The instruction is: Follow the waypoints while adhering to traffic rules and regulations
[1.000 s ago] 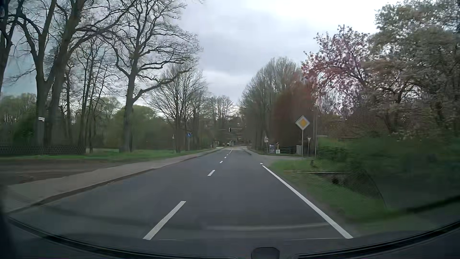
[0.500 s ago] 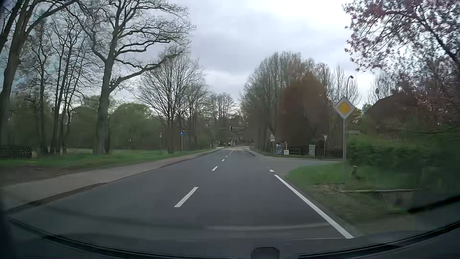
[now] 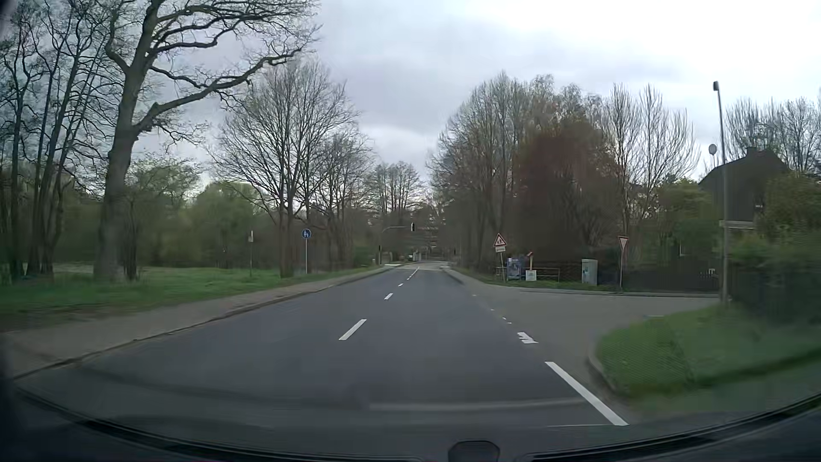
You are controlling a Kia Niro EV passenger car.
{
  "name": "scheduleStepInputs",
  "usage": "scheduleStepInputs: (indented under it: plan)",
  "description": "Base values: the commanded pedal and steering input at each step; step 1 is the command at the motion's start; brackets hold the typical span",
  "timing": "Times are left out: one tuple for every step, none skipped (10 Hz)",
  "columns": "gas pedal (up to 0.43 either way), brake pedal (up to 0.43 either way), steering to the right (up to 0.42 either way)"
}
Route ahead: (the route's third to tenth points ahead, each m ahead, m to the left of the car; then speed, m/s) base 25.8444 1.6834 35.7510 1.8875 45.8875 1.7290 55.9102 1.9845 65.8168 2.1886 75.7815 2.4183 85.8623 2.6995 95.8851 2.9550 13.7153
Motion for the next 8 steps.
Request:
scheduleStepInputs:
  plan:
    - [0.157, 0.0, -0.004]
    - [0.157, 0.0, -0.004]
    - [0.157, 0.0, -0.004]
    - [0.157, 0.006, -0.004]
    - [0.157, 0.0, -0.004]
    - [0.157, 0.0, -0.004]
    - [0.138, 0.0, -0.004]
    - [0.138, 0.0, -0.004]
